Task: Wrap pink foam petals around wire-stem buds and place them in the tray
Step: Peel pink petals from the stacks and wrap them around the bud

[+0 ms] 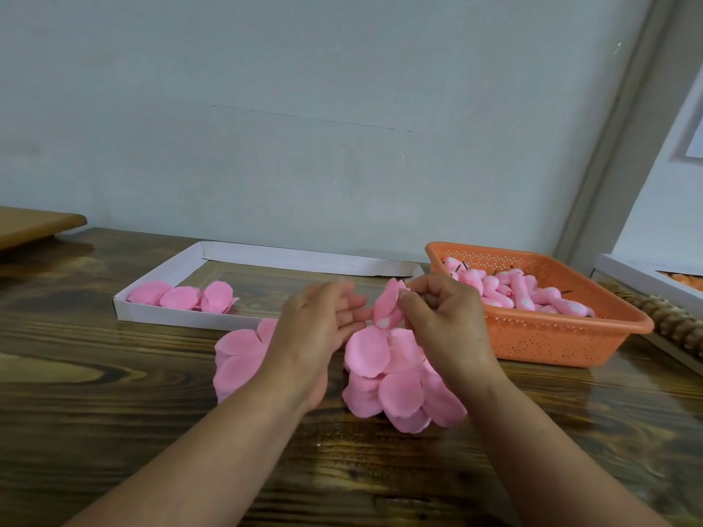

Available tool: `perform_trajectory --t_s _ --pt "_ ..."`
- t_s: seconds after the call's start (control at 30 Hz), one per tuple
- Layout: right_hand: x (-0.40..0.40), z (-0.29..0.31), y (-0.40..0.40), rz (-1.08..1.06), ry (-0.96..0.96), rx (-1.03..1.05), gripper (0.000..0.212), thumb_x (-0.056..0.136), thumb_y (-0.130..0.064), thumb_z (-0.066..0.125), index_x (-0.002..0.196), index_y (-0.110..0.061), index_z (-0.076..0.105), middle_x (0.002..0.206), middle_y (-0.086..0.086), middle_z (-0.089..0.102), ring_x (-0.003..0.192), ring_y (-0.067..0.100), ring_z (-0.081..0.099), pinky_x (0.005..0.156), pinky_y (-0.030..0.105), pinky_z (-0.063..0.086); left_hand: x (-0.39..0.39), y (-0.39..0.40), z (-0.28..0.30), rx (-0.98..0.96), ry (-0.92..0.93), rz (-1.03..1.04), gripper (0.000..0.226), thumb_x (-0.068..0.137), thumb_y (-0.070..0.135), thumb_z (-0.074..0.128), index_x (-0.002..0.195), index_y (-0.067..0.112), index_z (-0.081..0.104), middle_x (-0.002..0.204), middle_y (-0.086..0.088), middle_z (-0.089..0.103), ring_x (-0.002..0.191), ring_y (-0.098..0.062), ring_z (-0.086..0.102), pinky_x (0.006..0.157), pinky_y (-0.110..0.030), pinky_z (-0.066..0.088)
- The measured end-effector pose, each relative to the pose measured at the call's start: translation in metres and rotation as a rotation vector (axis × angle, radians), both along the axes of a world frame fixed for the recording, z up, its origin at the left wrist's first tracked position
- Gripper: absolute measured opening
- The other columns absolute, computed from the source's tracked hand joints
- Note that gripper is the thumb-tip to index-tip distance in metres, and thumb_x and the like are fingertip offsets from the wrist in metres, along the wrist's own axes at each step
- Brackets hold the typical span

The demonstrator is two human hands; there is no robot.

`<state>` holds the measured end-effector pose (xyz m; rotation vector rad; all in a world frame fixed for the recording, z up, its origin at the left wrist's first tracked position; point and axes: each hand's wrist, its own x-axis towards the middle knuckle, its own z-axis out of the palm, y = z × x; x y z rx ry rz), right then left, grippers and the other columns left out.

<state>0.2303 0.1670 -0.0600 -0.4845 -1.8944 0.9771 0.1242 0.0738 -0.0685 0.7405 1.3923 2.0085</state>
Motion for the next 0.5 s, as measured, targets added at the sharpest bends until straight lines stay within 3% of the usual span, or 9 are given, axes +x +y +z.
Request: perform_trajectory --t_s 0.07,0.1,0.13,0.2,0.3,0.5 --pt "0.0002 -0.0005 0.0003 -0.003 -0.017 -0.004 0.018 0.085 0.0 0.057 0.069 0.002 0.064 0.061 0.007 0.07 0.089 -0.011 0.023 0.061 0.02 0.041 0.0001 0.0001 -0.0034 -0.046 0.089 0.017 0.019 0.093 0.005 0.052 0.089 0.014 0.068 0.084 -0.003 0.074 0.081 -0.016 0.072 0.067 -0.021 0.055" --pt "0.0003 -0.0009 0.0 -0.001 -0.029 -0.014 0.018 0.086 -0.001 0.057 0.069 0.0 0.063 0.059 0.005 0.069 0.078 -0.004 0.06 0.052 0.024 0.037 0.0001 0.0007 -0.0056 -0.066 0.135 0.021 0.022 0.092 0.002 0.053 0.087 0.015 0.07 0.081 0.0 0.075 0.082 -0.015 0.071 0.066 -0.021 0.054" --pt "0.0004 -0.001 -0.0008 0.003 -0.038 -0.029 0.019 0.086 -0.004 0.057 0.068 -0.004 0.062 0.058 0.003 0.069 0.041 0.003 0.043 0.045 0.021 0.035 0.0005 0.0008 -0.007 -0.085 0.175 0.02 0.024 0.091 0.002 0.055 0.087 0.018 0.071 0.08 0.003 0.075 0.081 -0.013 0.071 0.063 -0.019 0.053" --pt "0.0003 -0.0008 -0.0022 0.004 -0.05 -0.04 0.02 0.088 -0.007 0.058 0.068 -0.008 0.06 0.058 0.003 0.069 0.042 0.006 0.044 0.045 0.017 0.034 0.0018 0.001 -0.009 -0.105 0.234 -0.006 0.026 0.091 0.004 0.058 0.088 0.024 0.073 0.082 0.007 0.075 0.08 -0.008 0.07 0.062 -0.017 0.052" --pt "0.0002 0.001 -0.0032 0.014 -0.08 -0.018 0.02 0.089 -0.01 0.059 0.068 -0.01 0.062 0.058 0.008 0.067 0.046 0.011 0.046 0.047 0.021 0.038 0.0015 0.0015 -0.0109 -0.096 0.271 -0.054 0.028 0.091 0.006 0.059 0.087 0.029 0.074 0.086 0.007 0.076 0.087 -0.01 0.071 0.074 -0.025 0.055" --pt "0.005 0.0044 -0.0017 0.156 -0.09 -0.132 0.022 0.089 -0.006 0.059 0.067 -0.01 0.062 0.044 0.002 0.054 0.038 0.007 0.038 0.04 0.018 0.032 0.0 0.001 -0.0113 -0.133 0.232 -0.14 0.022 0.093 0.014 0.058 0.092 0.027 0.075 0.089 0.005 0.076 0.087 -0.013 0.072 0.07 -0.025 0.054"
